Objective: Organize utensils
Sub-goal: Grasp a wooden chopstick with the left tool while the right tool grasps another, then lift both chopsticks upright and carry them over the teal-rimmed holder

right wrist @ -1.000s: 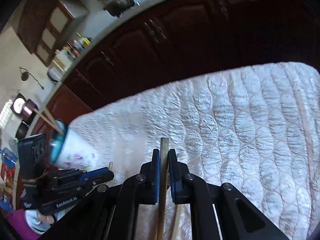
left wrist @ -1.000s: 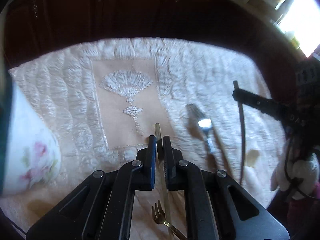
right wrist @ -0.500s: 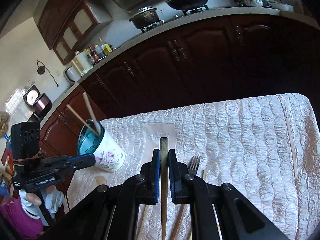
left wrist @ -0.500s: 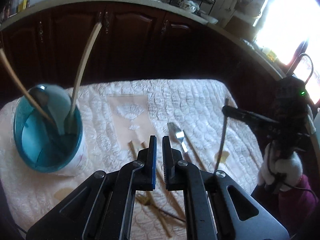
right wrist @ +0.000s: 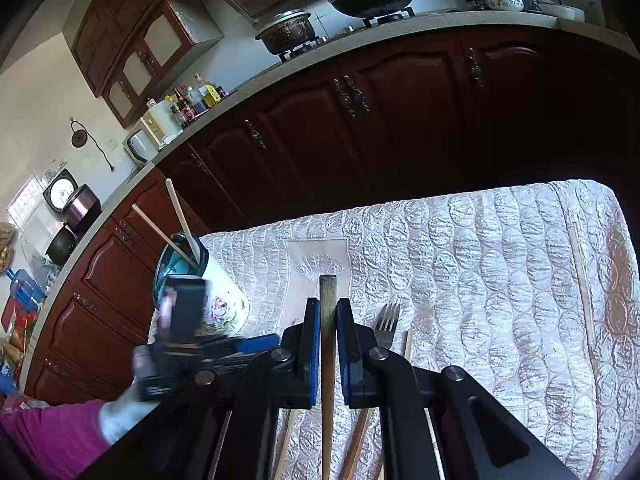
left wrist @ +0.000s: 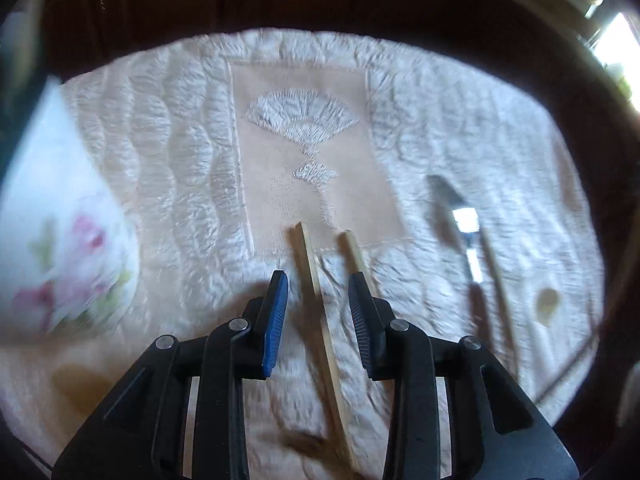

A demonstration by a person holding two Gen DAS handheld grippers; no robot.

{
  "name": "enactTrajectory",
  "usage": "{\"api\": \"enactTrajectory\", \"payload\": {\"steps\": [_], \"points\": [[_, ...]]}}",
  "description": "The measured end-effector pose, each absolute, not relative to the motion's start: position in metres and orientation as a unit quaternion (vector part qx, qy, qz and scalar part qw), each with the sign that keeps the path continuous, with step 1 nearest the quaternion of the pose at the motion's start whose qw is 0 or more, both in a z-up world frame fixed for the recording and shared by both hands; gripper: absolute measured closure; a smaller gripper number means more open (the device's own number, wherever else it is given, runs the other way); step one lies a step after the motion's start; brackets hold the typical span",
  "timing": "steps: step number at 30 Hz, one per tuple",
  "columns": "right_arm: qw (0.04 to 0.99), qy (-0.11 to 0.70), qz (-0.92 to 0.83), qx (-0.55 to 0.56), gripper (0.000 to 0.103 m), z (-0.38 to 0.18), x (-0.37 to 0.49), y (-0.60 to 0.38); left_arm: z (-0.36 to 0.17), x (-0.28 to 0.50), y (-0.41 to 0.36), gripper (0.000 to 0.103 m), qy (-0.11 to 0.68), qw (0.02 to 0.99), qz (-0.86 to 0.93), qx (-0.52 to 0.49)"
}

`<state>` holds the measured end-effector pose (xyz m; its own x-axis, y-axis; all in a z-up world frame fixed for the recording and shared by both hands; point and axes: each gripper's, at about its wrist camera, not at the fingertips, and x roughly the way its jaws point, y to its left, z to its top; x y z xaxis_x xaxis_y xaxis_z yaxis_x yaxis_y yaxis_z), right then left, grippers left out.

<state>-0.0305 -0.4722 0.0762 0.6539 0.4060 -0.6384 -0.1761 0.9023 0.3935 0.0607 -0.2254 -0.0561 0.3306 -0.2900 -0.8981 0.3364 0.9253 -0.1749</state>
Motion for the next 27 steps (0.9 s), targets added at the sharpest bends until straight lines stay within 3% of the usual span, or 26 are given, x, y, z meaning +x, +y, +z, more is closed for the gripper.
{"api": "enactTrajectory", "payload": {"steps": [2, 6, 14, 27], "points": [[0.897, 0.383, 0.165, 0.148, 0.096, 0.077, -0.031, -0.472, -0.059, 0.064, -0.230, 0.095, 0.542, 0.818, -0.190, 0.028], [0.898, 0.379, 0.169, 0.146, 0.096, 0.080, -0.033, -0.471, -0.049, 0.060, -0.226, 0.096, 0.534, 0.815, -0.224, 0.013], [0.906, 0.355, 0.189, 0.136, 0.096, 0.104, -0.048, -0.455, 0.056, 0.013, -0.176, 0.099, 0.441, 0.848, -0.292, -0.039], [0.922, 0.282, 0.242, 0.108, 0.096, 0.182, -0.045, -0.394, 0.179, -0.015, -0.085, 0.099, 0.334, 0.894, -0.286, -0.081]]}}
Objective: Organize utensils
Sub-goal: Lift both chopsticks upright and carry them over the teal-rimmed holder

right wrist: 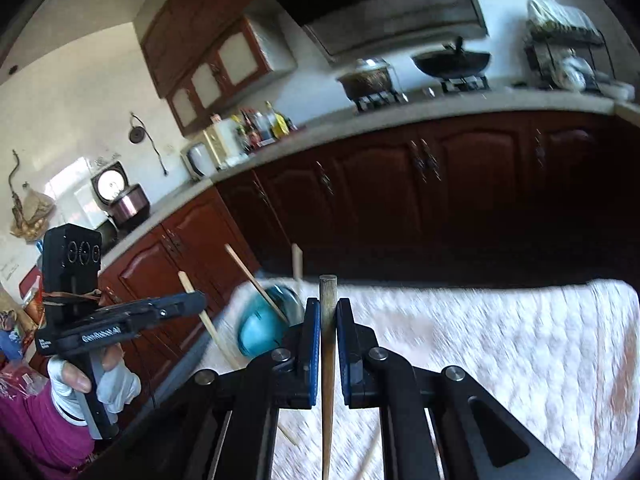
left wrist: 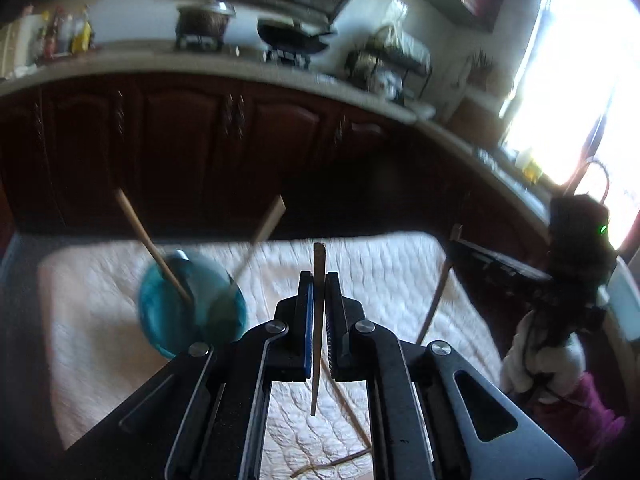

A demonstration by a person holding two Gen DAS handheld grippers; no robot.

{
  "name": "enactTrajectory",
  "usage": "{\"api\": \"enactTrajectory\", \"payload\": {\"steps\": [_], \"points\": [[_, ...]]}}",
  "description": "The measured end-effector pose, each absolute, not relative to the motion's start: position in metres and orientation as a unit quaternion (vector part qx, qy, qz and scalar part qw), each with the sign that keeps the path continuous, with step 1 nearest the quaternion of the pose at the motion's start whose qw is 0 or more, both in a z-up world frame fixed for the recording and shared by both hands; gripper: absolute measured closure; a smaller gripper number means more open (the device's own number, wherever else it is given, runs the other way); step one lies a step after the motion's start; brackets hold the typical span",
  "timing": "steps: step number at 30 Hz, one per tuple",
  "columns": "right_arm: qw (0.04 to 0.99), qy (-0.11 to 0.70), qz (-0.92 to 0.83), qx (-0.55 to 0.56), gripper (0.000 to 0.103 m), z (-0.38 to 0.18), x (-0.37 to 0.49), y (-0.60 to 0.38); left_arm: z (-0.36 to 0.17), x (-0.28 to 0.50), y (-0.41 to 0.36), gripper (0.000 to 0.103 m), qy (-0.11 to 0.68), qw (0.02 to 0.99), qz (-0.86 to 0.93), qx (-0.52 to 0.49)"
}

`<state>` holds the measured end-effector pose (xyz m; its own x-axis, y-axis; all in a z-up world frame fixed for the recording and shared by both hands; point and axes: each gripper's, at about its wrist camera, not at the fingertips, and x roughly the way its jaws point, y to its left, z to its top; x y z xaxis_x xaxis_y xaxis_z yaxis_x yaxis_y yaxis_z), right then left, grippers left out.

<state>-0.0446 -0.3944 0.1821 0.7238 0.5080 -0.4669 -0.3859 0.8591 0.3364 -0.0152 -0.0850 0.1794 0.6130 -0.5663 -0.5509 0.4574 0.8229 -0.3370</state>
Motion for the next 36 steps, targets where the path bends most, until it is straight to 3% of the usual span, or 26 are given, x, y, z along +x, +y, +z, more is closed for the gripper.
{"api": "enactTrajectory", "payload": {"steps": [6, 11, 22, 36], "points": [[0.926, 0.245, 0.268, 0.107, 0.096, 0.220, -0.012, -0.343, 0.233, -0.004, -0.037, 0.099, 0.293, 0.914, -0.262, -0.100], [0.932, 0.222, 0.273, 0.092, 0.096, 0.237, 0.021, -0.296, 0.243, 0.019, -0.012, 0.099, 0.273, 0.933, -0.212, -0.096], [0.953, 0.183, 0.240, 0.016, 0.096, 0.223, 0.076, -0.212, 0.181, 0.062, 0.003, 0.099, 0.282, 0.947, -0.138, -0.073], [0.937, 0.249, 0.245, 0.022, 0.096, 0.152, 0.098, -0.219, 0.118, 0.072, -0.008, 0.099, 0.333, 0.930, -0.133, -0.079]]}}
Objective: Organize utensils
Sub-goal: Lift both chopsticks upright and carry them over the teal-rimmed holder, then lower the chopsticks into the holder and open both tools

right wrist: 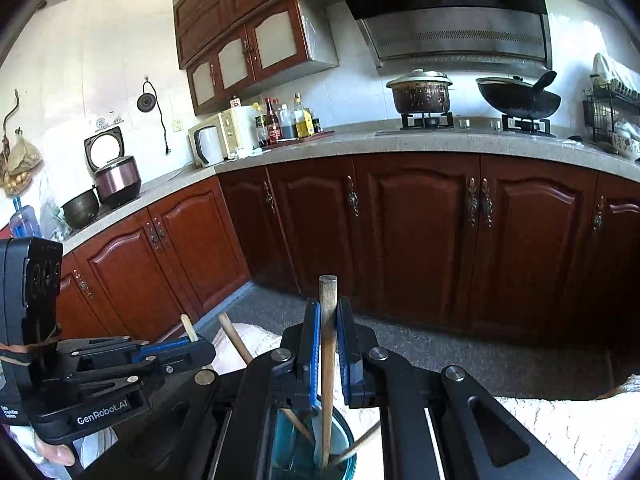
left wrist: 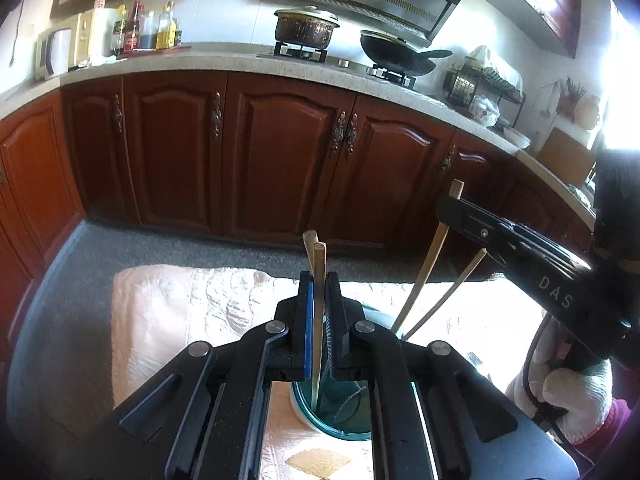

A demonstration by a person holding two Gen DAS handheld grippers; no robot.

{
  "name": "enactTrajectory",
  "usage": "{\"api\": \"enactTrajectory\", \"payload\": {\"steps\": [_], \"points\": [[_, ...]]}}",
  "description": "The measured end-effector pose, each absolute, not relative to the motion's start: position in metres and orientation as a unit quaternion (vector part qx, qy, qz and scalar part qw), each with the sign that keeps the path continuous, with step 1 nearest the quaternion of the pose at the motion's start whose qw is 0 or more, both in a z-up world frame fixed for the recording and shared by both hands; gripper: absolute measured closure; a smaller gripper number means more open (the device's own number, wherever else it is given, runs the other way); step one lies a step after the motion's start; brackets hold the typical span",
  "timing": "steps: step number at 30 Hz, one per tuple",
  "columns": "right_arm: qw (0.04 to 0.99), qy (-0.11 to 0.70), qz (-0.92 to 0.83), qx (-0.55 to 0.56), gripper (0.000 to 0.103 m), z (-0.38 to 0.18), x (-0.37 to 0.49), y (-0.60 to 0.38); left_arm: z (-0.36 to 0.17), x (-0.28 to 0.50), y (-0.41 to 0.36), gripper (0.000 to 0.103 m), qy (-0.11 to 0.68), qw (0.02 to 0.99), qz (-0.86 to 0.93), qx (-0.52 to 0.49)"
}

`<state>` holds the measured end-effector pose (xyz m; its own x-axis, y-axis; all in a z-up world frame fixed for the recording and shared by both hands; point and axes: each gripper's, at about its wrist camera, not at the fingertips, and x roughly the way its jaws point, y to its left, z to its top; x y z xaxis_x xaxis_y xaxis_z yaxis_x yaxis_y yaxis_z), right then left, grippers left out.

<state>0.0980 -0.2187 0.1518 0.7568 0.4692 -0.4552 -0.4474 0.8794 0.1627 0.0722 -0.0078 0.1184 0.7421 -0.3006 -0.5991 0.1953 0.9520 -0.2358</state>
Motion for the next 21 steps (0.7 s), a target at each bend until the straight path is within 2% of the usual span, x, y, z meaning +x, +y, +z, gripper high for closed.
{"api": "enactTrajectory", "payload": {"steps": [21], "points": [[0.926, 0.283, 0.250, 0.013, 0.096, 0.125, 0.089, -0.216, 0.115, 0.067, -0.011, 0.099, 0.334, 0.930, -0.129, -0.078]]}}
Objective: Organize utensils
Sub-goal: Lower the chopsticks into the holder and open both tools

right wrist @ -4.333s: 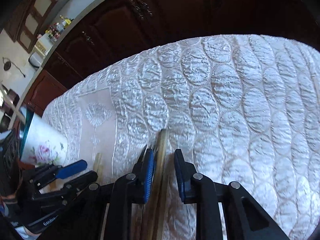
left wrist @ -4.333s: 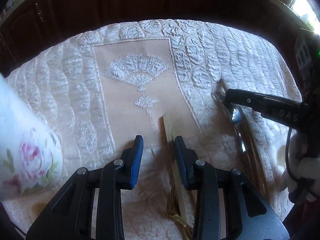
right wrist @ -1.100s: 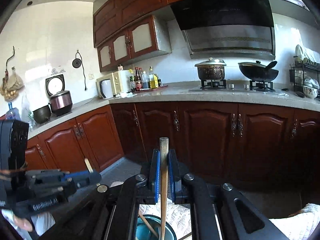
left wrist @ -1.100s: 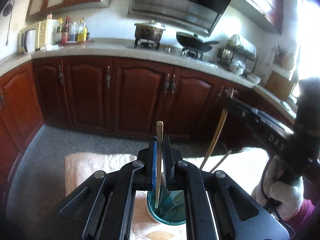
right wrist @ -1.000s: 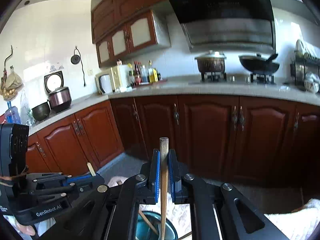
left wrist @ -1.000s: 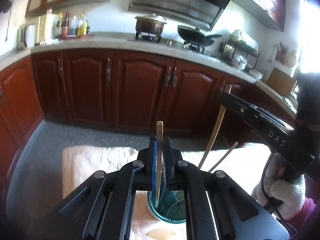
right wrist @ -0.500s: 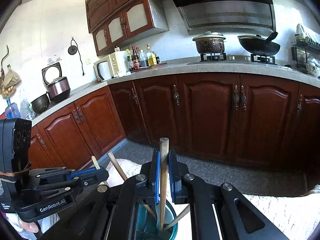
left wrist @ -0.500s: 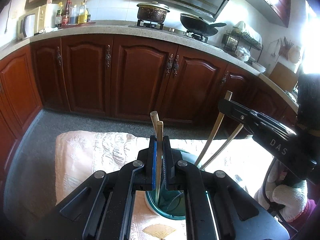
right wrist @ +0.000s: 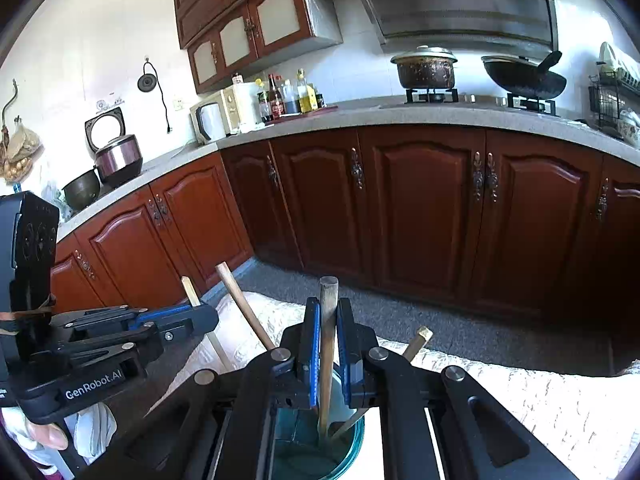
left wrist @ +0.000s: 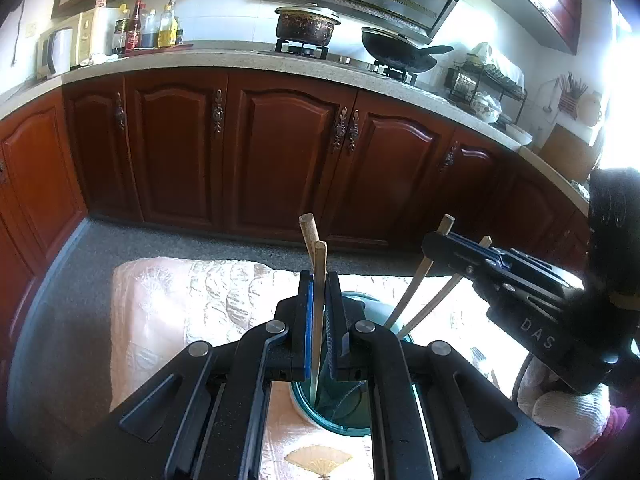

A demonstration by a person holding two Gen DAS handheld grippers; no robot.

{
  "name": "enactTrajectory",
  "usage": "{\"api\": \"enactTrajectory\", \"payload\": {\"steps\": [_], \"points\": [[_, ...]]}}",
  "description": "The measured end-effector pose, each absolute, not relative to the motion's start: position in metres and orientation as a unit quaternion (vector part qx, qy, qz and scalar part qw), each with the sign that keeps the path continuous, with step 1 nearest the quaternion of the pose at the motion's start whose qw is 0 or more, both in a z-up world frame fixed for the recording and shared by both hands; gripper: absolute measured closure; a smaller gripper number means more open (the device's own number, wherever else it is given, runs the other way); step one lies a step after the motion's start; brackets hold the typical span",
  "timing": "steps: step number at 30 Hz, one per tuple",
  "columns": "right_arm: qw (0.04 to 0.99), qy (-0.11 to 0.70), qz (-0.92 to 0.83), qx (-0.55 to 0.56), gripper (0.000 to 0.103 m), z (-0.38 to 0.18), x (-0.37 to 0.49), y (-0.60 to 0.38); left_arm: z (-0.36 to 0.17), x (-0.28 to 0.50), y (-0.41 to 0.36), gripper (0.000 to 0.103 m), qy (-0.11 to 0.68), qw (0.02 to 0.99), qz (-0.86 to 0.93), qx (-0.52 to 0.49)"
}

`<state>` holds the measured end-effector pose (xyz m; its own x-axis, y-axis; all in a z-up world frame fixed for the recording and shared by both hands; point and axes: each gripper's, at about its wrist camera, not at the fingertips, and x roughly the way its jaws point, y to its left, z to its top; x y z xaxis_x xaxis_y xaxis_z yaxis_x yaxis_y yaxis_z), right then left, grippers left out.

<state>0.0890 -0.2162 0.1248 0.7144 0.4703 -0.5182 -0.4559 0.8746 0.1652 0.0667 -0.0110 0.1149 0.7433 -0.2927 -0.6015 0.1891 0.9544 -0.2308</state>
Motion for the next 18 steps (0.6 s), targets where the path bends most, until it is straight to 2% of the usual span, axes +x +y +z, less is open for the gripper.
{"api": "enactTrajectory", "payload": {"steps": [4, 6, 8, 10, 11, 18], "points": [[0.922, 0.285, 0.262, 0.028, 0.096, 0.125, 0.088, -0.220, 0.114, 0.068, -0.009, 0.097, 0.339, 0.928, -0.129, -0.088], [0.919, 0.290, 0.265, 0.034, 0.096, 0.125, 0.087, -0.222, 0.114, 0.068, -0.009, 0.088, 0.342, 0.926, -0.130, -0.090], [0.918, 0.294, 0.265, 0.038, 0.092, 0.125, 0.086, -0.224, 0.114, 0.065, -0.009, 0.070, 0.341, 0.927, -0.130, -0.091], [0.918, 0.293, 0.263, 0.046, 0.075, 0.126, 0.083, -0.228, 0.115, 0.063, -0.009, 0.067, 0.341, 0.926, -0.132, -0.095], [0.918, 0.292, 0.263, 0.051, 0.072, 0.126, 0.081, -0.230, 0.115, 0.062, -0.009, 0.065, 0.342, 0.925, -0.132, -0.097], [0.918, 0.292, 0.262, 0.062, 0.072, 0.132, 0.064, -0.246, 0.119, 0.043, -0.012, 0.053, 0.336, 0.929, -0.124, -0.093]]}}
